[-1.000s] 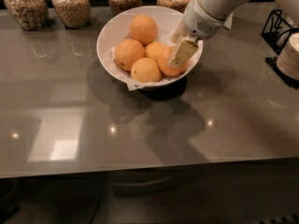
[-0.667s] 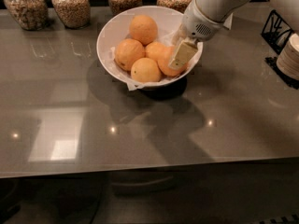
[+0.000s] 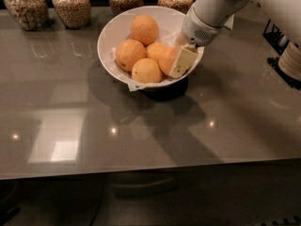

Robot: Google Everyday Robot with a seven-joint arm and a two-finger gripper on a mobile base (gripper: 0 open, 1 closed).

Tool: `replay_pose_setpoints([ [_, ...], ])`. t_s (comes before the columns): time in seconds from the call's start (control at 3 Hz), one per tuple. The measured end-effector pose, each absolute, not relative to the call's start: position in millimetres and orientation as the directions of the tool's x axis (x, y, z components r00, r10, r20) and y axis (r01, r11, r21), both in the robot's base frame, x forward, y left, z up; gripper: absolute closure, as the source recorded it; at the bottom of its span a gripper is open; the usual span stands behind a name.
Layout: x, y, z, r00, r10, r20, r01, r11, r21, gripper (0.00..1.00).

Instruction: Pick orange from white bowl

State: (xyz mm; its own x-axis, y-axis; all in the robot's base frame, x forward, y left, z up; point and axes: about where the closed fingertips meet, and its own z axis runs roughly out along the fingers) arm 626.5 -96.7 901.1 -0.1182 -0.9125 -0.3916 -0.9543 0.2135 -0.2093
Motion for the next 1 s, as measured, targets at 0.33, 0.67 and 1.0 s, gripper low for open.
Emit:
replay_pose_setpoints([
  [0.33,629.1,-96.3,893.0,-0.126,-0.915,-0.384,-0.957,0.214,-0.196,0.34],
  [0.67,629.7,-95.0,890.7,-0.127,-0.915,-0.384,-0.958,0.214,-0.193,0.53],
  [1.0,629.5,-93.0,889.2,-0.126,-0.914,-0.386,-0.958,0.214,-0.192,0.77],
])
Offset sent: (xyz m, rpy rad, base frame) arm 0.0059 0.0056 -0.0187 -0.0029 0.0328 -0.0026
